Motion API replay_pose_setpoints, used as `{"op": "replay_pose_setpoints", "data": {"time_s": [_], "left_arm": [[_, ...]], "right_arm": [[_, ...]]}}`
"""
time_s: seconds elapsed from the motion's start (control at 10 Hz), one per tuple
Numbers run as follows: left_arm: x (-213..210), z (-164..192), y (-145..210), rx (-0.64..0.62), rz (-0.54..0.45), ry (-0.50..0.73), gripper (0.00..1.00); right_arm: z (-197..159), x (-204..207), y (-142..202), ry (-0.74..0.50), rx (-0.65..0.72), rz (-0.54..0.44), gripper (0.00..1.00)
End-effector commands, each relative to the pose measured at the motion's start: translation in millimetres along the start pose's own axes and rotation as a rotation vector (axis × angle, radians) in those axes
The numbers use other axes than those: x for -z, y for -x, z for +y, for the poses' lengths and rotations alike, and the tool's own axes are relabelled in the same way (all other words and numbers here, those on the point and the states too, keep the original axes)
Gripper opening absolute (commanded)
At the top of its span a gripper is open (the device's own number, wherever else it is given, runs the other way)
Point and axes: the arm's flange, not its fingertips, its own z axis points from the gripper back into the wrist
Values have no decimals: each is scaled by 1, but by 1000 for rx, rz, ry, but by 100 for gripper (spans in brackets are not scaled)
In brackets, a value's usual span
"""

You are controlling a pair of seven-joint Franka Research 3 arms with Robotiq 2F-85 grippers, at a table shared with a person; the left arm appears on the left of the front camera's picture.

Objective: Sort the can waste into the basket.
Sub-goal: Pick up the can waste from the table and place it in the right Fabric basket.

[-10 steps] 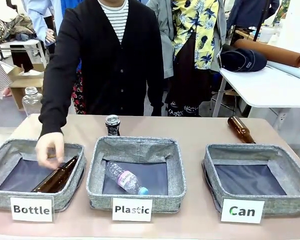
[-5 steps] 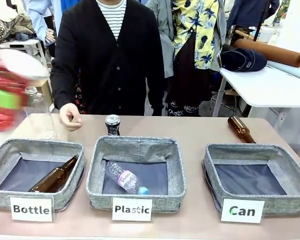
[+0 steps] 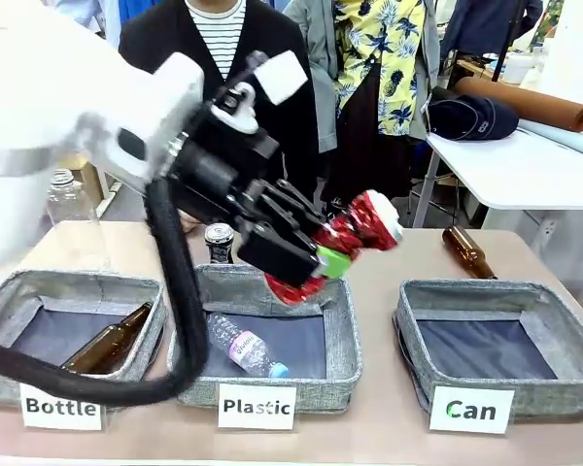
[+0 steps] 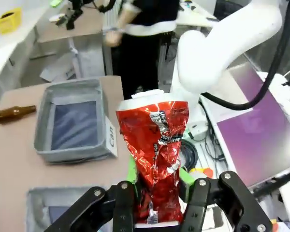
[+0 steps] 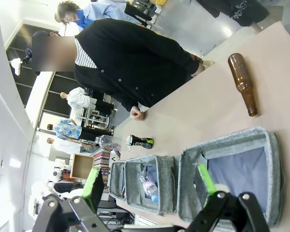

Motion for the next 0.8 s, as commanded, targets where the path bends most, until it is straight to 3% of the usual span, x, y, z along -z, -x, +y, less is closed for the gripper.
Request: {"op": "replay_pose_setpoints", "data": {"time_s": [0.0,0.3,0.4,0.5,0.7], "left_arm": [[-49,-22,9,-9,-36,4,26],[-47,-11,6,-1,-38,0,26],[-14,32,-9,51,-37,-76,26],[29,72,-26,101,-49,-48,26],[118,118,-49,209,-42,-57,26]], "right_arm": [[-1,1,-2,-26,-25,-15,100],[0,0,0,0,0,0,100],[4,9,5,77,-3,130,100],[0,-7,11,173,15,200,100],[-10,-69,32,286,3,254,100]]}}
